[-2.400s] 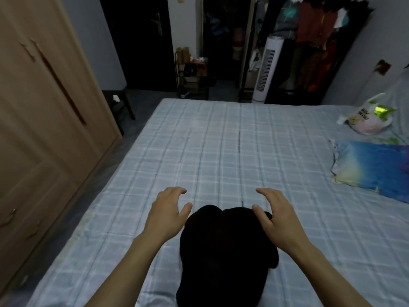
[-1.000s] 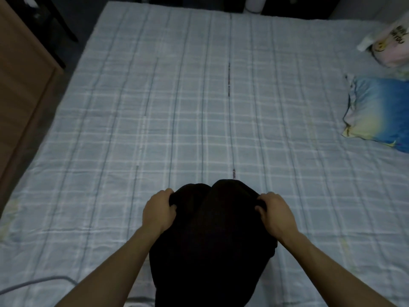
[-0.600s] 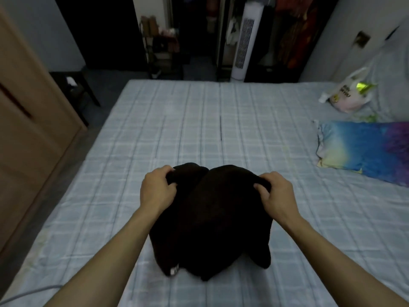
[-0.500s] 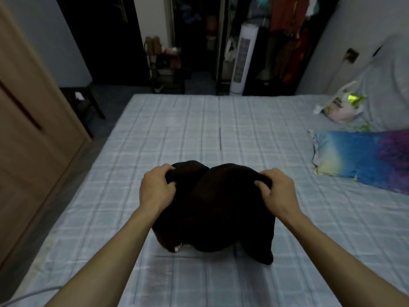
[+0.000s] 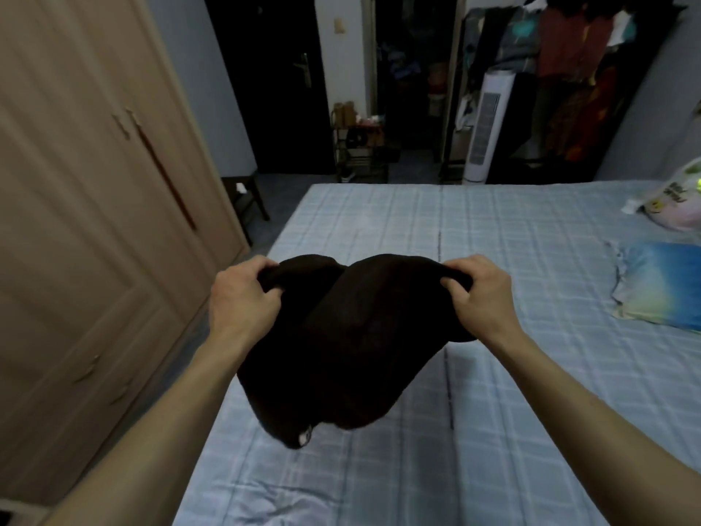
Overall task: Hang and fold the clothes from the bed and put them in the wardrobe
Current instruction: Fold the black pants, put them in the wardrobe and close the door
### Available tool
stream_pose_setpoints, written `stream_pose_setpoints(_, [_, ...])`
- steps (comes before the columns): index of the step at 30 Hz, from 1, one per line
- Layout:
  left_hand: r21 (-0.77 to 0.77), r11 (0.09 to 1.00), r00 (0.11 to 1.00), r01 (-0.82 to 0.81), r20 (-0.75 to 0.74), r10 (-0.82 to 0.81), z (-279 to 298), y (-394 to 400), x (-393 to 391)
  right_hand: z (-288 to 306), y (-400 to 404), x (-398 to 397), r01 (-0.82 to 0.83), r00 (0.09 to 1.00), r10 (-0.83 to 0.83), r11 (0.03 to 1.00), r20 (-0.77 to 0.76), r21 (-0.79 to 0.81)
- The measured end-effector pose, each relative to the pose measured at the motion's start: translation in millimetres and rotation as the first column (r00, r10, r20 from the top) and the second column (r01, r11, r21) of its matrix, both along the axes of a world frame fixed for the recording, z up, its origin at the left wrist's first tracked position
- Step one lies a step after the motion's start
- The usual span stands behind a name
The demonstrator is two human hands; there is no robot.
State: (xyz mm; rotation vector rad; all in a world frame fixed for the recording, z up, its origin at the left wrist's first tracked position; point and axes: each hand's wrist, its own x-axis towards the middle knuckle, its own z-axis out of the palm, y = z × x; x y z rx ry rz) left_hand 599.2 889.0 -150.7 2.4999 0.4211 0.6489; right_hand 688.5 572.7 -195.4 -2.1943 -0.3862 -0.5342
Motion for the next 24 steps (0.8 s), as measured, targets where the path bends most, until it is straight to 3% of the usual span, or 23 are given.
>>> stream_pose_setpoints(7, [0.007,1.000,0.986,-0.008,-0.166,0.009,-32,46,-30,-23,39,-26,-0.052,0.996,0.045,0.995,-0.078,-0.084])
stream_pose_setpoints(12, [-0.083,0.995,0.973,0.045,-0.224,-0.063,-83,92,-24,-47,78,-33,0.019,0.981,-0.060,0.976,-0.186,-0.216])
stream_pose_setpoints(18, [-0.233,0.961,0.905,0.148,-0.360,-0.227,-156,141,0,-89,124,-46,-0.036,0.856,-0.192,0.905,-0.481,-0.424])
stream_pose_setpoints(24, [-0.284,0.934,0.833,0.215,-0.446,-0.327,-205,170,-8,-128,157,-99,-0.117,0.780,-0.190,0.892,-0.596,-0.437])
